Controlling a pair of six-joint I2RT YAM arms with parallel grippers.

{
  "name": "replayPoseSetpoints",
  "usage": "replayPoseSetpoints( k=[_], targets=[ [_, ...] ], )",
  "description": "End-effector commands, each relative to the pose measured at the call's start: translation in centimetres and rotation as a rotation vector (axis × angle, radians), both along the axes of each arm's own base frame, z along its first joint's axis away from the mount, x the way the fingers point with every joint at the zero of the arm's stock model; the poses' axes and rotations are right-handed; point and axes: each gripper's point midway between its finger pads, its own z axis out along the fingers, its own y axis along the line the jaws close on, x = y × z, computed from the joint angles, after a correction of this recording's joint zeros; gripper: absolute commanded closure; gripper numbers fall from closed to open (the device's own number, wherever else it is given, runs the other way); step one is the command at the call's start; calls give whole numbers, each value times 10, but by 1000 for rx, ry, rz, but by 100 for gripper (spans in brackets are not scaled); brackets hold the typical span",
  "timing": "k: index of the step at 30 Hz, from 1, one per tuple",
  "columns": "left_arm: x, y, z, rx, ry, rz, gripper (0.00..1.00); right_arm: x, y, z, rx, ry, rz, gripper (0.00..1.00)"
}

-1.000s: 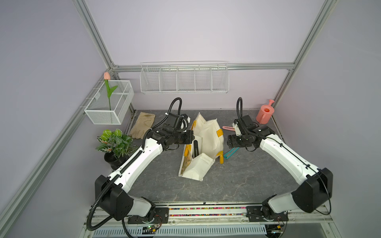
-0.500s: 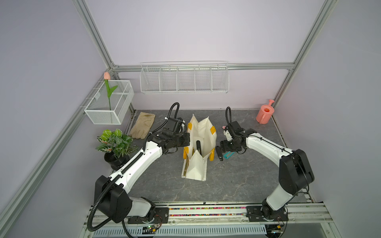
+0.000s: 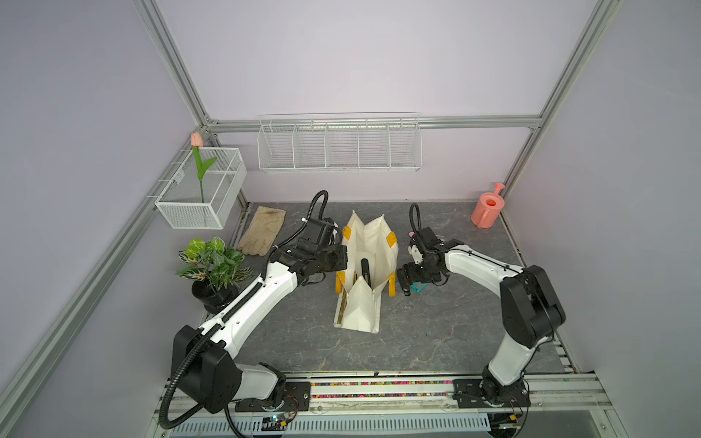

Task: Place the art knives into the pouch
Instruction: Pick up the utility knife at the center of the board.

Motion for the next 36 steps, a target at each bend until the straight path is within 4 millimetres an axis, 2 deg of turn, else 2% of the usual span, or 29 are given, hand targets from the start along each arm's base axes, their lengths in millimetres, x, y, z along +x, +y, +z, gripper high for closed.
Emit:
replayPoseSetpoints(
  k=[1, 9, 16, 23, 26, 29, 36],
  targets=[
    [-1, 11, 2, 7, -8, 41, 100, 13, 9, 9, 26, -41, 20, 21],
    [-1, 9, 0, 2, -3, 34, 100, 11, 12, -3, -14, -12, 65, 22],
    [-3, 9, 2, -3, -5, 31, 100, 8, 12, -21, -65, 22, 81, 22],
    [-3, 7, 3, -8, -3, 26, 100, 7, 15, -27, -94, 21, 95, 25],
    [-2, 5, 4, -12, -1, 21, 100, 5, 15, -32, -122, 30, 104, 31],
    [-3, 5, 5, -13, -2, 20, 100, 2, 14, -37, -146, 42, 106, 44],
    [-3, 6, 4, -6, -2, 19, 100, -3, 9, -41, -159, 57, 86, 63]
  ],
)
